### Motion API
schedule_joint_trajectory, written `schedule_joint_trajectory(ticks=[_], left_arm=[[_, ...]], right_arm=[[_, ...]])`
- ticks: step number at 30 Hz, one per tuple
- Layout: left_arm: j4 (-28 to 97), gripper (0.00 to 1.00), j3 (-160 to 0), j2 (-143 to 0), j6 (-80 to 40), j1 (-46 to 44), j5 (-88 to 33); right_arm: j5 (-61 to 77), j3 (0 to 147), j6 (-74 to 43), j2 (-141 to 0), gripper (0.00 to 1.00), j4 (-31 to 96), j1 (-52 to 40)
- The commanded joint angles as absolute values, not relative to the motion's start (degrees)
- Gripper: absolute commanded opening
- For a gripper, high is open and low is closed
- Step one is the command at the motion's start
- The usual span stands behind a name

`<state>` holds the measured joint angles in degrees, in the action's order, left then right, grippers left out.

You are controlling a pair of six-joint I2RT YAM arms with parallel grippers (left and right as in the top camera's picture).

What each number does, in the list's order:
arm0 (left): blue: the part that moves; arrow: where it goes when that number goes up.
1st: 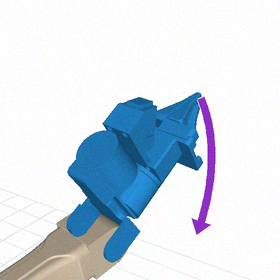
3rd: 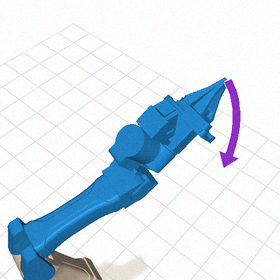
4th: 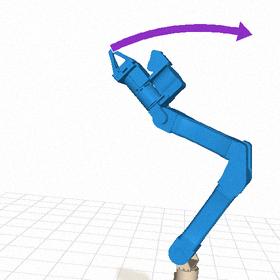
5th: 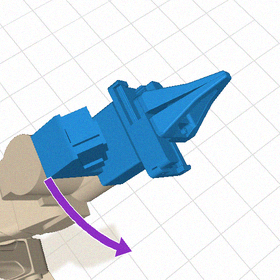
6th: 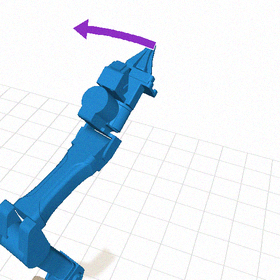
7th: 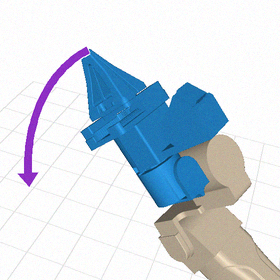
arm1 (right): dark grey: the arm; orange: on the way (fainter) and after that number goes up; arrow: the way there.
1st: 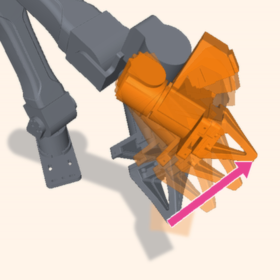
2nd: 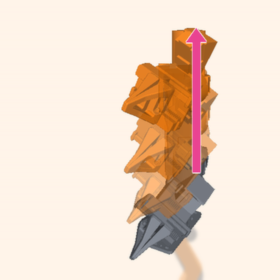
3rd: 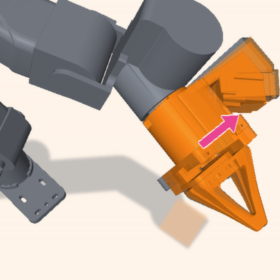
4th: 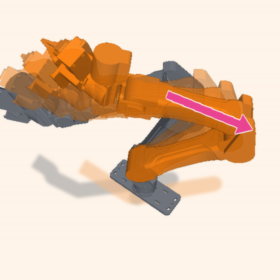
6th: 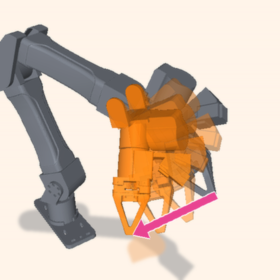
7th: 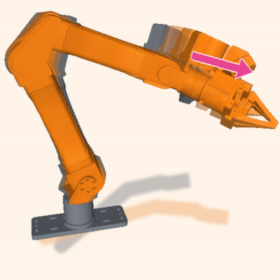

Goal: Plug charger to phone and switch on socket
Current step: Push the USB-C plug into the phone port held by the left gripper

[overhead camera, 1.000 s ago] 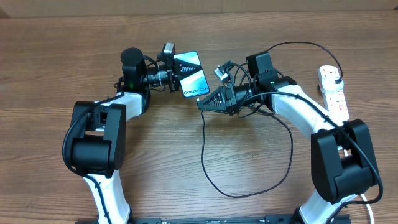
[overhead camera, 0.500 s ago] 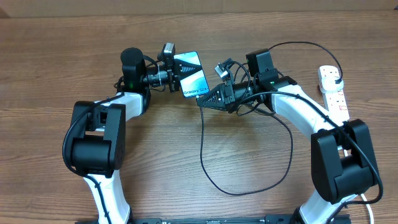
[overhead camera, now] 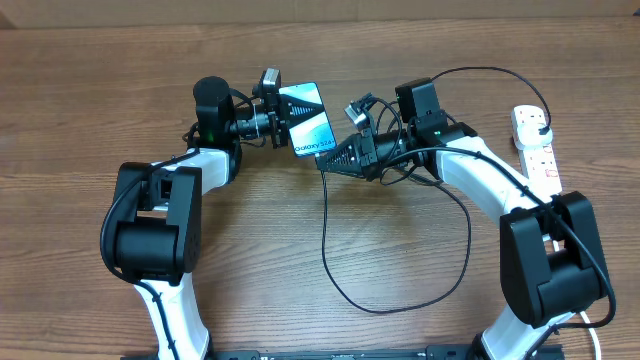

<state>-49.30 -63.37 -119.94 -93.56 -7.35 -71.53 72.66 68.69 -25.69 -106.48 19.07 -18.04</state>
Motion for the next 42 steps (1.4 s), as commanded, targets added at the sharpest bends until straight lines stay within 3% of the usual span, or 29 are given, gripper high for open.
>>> schedule_joint_trajectory(ticks=[1, 42], left_arm=[[-50.0, 0.04, -64.7, -119.7, -94.3, -7.3, -73.6], [-54.9, 0.04, -64.7, -119.7, -95.0, -9.3, -78.6]], right_arm=[[71.7, 68.6, -27.1, -106.9, 0.04, 17.8, -17.9], [69.8, 68.6, -31.8, -109.4, 0.04, 11.6, -14.9]])
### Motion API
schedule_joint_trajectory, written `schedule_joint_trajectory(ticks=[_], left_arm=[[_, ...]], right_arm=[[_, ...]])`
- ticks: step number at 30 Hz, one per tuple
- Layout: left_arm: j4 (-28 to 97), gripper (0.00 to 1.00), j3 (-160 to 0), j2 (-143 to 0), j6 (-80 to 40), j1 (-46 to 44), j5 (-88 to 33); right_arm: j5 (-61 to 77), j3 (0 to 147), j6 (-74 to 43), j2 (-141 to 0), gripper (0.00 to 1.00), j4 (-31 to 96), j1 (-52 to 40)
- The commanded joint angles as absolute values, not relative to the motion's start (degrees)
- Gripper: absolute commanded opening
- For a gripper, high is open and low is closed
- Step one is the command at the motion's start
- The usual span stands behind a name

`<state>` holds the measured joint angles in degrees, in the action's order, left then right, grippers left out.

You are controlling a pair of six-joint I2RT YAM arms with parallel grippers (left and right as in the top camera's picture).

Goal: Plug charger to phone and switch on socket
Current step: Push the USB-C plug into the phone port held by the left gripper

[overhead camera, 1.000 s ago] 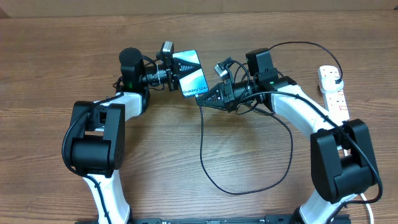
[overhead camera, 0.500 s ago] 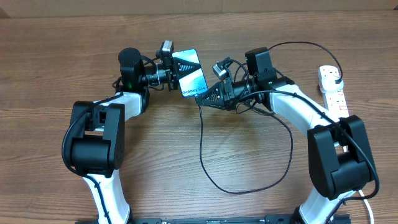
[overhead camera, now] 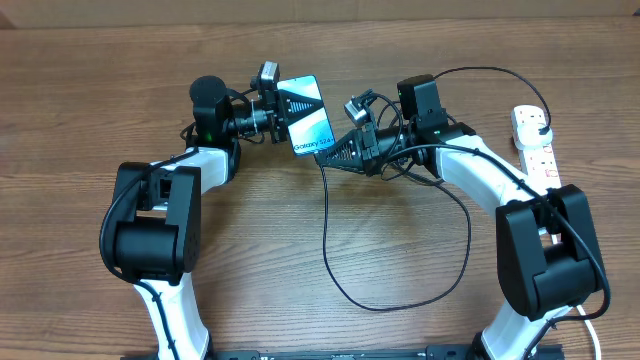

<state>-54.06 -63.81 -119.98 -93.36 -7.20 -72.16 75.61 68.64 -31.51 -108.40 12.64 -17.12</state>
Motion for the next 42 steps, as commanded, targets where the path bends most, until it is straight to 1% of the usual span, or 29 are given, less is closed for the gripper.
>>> schedule_joint_trajectory(ticks=[1, 42], left_arm=[[-54.9, 0.04, -64.7, -119.7, -95.0, -9.6, -78.5], [-54.9, 0.04, -64.7, -119.7, -95.4, -11.7, -80.6]], right_arm=[[69.5, 68.6, -31.8, -109.4, 0.04, 11.6, -14.9], [62.5, 68.6, -36.2, -109.4, 0.04, 6.3, -15.4]])
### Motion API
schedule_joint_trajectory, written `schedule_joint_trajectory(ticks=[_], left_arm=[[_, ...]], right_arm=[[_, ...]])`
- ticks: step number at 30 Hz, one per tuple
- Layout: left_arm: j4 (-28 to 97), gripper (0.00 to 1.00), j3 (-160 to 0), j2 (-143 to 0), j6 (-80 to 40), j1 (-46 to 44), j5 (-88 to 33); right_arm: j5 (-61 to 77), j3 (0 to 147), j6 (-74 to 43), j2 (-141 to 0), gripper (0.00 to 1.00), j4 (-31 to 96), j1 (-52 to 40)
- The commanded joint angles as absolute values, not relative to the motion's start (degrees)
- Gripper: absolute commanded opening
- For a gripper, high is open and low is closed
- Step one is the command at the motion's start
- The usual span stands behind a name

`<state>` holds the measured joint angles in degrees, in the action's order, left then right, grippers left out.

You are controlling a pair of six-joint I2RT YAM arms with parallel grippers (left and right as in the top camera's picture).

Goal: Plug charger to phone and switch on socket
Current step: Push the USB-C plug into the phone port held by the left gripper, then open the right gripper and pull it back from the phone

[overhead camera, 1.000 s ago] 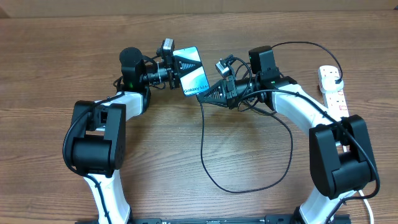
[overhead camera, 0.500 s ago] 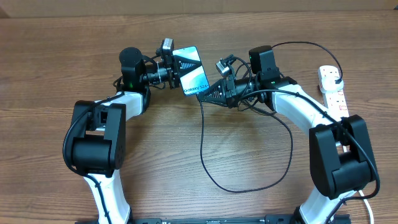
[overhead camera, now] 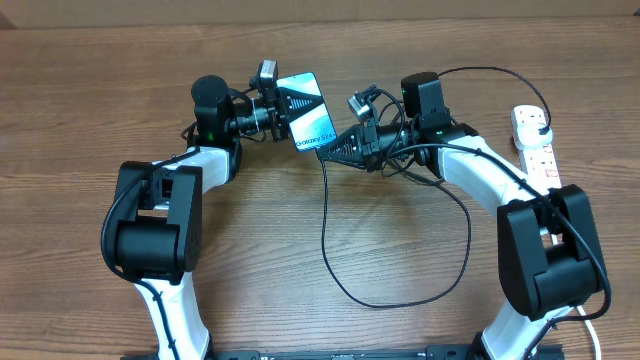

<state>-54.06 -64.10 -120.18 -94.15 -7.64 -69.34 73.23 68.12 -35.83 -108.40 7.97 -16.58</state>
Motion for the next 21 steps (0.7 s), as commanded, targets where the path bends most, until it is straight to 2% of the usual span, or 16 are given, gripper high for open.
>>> schedule_joint_trajectory(ticks=[1, 6, 12, 15, 21], left_arm=[[-54.9, 0.04, -64.7, -119.7, -95.4, -11.7, -80.6], [-54.7, 0.04, -64.7, -119.7, -93.7, -11.2, -78.8], [-54.7, 0.04, -64.7, -119.7, -93.7, -9.5, -77.3], [-54.7, 0.04, -64.7, -119.7, -93.1, -9.0, -75.9], [-53.8, 0.04, -64.7, -119.7, -90.8, -7.7, -73.6]], right_arm=[[62.8, 68.6, -36.2, -109.4, 0.04, 6.4, -15.4], [67.1, 68.6, -33.9, -109.4, 0.04, 7.6, -15.4], [67.6, 68.6, -26.7, -109.4, 0.04, 15.5, -15.3], [67.6, 68.6, -23.3, -109.3, 0.28, 19.3, -15.3], [67.6, 68.6, -16.2, -107.3, 0.46, 26.7, -15.3]])
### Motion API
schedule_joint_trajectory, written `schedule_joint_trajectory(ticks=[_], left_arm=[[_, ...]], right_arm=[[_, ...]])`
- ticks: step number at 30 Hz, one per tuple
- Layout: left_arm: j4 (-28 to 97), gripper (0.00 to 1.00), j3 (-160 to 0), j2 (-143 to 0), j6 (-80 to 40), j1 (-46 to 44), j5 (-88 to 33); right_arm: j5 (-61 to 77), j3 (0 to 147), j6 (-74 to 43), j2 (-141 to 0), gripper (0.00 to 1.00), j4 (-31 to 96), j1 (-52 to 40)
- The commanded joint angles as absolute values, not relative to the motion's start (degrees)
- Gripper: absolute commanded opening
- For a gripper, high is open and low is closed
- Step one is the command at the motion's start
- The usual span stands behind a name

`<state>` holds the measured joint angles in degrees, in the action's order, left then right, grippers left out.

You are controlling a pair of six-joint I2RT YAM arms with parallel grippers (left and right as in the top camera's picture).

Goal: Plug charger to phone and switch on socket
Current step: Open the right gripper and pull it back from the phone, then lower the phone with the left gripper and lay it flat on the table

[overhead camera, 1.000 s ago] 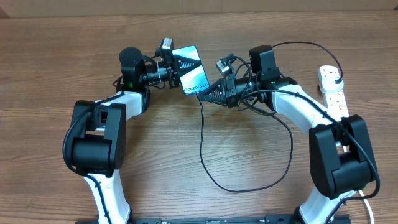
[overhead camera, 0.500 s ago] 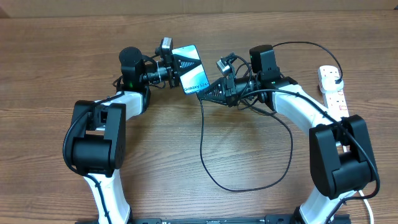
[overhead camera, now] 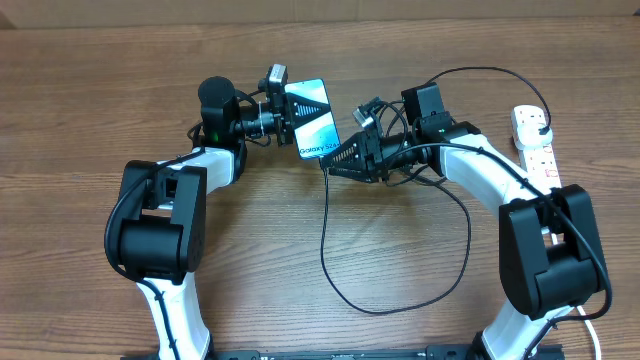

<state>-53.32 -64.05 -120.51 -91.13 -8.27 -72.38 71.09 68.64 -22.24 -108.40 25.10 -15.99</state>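
Note:
Only the overhead view is given. A phone (overhead camera: pixel 312 118) with a lit blue screen is held off the table, with my left gripper (overhead camera: pixel 290 112) shut on its left edge. My right gripper (overhead camera: pixel 333 163) is shut on the charger plug at the phone's bottom edge; the plug tip itself is too small to make out. The black charger cable (overhead camera: pixel 325 235) drops from there, loops over the table and runs back up to the white socket strip (overhead camera: pixel 537 145) at the far right.
The wooden table (overhead camera: pixel 80 120) carries both arms, which meet at the back middle. The cable loop lies in front of the right arm. The socket strip sits by the right edge, behind the right arm's base.
The left gripper and phone have shifted a little right and toward me. The right gripper has kept its hold at the phone's lower corner, shifted slightly with it.
Throughout, the left gripper held the phone raised and the right gripper held the cable end at the phone's bottom edge. Both made small adjustments, first up and left, now back right. The cable loop and socket strip stayed put.

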Motion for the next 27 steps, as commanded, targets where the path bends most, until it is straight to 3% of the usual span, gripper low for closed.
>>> schedule_joint_trajectory(ticks=[1, 5, 14, 27], left_arm=[[-53.8, 0.04, -64.7, -119.7, -90.7, -7.5, -73.5], [-52.1, 0.04, -64.7, -119.7, -89.2, -6.9, -73.4], [-40.8, 0.04, -64.7, -119.7, -78.1, -6.8, -73.3], [-16.6, 0.04, -64.7, -119.7, -56.4, -9.9, -66.1]], right_arm=[[67.6, 68.6, -15.1, -106.7, 0.48, 27.8, -15.3], [67.5, 68.6, -11.6, -103.4, 0.59, 31.3, -15.2], [65.6, 68.6, -9.4, -94.0, 0.74, 34.5, -14.1], [52.2, 68.6, -5.2, -86.0, 0.83, 43.7, -12.5]])
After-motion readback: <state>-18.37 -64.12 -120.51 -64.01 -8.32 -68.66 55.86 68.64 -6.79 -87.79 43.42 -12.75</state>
